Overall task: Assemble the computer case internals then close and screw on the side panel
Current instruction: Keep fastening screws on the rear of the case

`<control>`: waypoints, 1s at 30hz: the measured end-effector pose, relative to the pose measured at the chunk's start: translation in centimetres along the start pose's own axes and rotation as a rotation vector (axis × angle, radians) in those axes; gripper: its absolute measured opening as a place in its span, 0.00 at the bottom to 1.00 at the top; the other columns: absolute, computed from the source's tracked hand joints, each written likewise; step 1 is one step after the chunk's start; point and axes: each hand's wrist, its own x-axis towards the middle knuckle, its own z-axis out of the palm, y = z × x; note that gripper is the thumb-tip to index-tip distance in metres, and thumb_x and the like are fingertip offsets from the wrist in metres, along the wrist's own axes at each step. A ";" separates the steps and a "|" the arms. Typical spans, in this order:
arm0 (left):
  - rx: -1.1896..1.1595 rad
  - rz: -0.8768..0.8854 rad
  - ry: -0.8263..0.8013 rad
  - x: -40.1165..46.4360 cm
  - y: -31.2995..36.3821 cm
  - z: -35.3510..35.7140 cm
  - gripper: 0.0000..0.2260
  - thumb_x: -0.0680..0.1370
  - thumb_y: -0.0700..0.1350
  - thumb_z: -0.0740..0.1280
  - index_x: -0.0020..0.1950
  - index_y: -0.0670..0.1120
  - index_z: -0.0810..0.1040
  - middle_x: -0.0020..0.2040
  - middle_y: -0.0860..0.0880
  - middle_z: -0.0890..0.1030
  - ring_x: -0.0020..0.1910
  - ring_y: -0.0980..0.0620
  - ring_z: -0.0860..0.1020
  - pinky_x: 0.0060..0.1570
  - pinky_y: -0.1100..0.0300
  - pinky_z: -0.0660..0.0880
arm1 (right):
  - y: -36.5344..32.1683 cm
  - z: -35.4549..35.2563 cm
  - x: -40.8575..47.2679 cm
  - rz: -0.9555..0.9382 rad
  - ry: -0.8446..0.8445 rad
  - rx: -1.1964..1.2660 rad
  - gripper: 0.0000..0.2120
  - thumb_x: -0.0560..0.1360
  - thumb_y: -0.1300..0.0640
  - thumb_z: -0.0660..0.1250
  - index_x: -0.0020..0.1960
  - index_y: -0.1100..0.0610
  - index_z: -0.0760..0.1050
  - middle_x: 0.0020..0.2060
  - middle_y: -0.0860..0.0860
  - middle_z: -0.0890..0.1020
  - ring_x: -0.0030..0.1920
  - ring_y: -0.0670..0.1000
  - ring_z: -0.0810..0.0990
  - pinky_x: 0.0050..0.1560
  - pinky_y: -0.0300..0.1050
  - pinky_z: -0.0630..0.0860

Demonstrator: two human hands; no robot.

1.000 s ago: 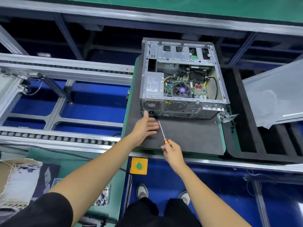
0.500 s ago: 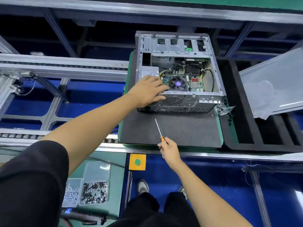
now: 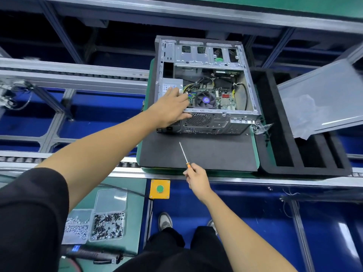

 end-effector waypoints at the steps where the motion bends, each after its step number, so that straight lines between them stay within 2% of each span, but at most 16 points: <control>1: 0.006 -0.003 0.000 -0.4 0.1 0.0 0.22 0.84 0.61 0.56 0.50 0.42 0.74 0.49 0.46 0.74 0.50 0.42 0.69 0.60 0.42 0.71 | 0.0 0.1 -0.1 -0.003 -0.002 -0.002 0.16 0.82 0.65 0.58 0.36 0.57 0.66 0.24 0.43 0.67 0.25 0.45 0.60 0.24 0.37 0.57; 6: 0.032 0.004 0.006 -2.3 0.6 -0.1 0.22 0.84 0.61 0.54 0.49 0.43 0.73 0.48 0.47 0.73 0.48 0.44 0.67 0.60 0.43 0.71 | 0.3 0.9 -0.6 -0.020 -0.020 -0.027 0.15 0.83 0.64 0.58 0.37 0.57 0.67 0.24 0.43 0.67 0.25 0.45 0.60 0.24 0.36 0.58; 11: 0.031 0.038 0.041 -4.4 1.1 -0.6 0.22 0.84 0.61 0.53 0.47 0.44 0.73 0.46 0.48 0.72 0.46 0.46 0.65 0.55 0.50 0.68 | 0.4 1.4 -1.5 -0.028 -0.044 -0.056 0.13 0.83 0.64 0.57 0.40 0.59 0.66 0.23 0.41 0.70 0.24 0.44 0.61 0.24 0.35 0.58; 17: 0.096 0.037 -0.016 -6.0 2.0 -1.3 0.24 0.84 0.62 0.50 0.49 0.44 0.74 0.48 0.48 0.73 0.47 0.46 0.66 0.55 0.51 0.66 | 0.9 2.0 -2.4 -0.001 -0.048 -0.073 0.13 0.84 0.63 0.57 0.40 0.60 0.67 0.28 0.47 0.73 0.24 0.43 0.62 0.23 0.34 0.59; 22: 0.129 0.099 0.077 -7.2 2.7 -2.0 0.23 0.85 0.59 0.50 0.47 0.43 0.74 0.45 0.47 0.74 0.42 0.45 0.69 0.52 0.53 0.64 | 1.6 2.3 -2.5 0.027 -0.046 -0.079 0.14 0.85 0.62 0.58 0.40 0.60 0.68 0.26 0.46 0.72 0.24 0.44 0.61 0.23 0.36 0.58; 30: 0.180 0.085 -0.022 -8.1 3.3 -2.6 0.24 0.86 0.60 0.47 0.50 0.44 0.74 0.48 0.48 0.74 0.45 0.46 0.68 0.56 0.53 0.64 | 2.4 2.5 -2.4 0.041 -0.042 -0.107 0.15 0.84 0.61 0.59 0.38 0.60 0.71 0.25 0.43 0.72 0.24 0.43 0.63 0.24 0.35 0.60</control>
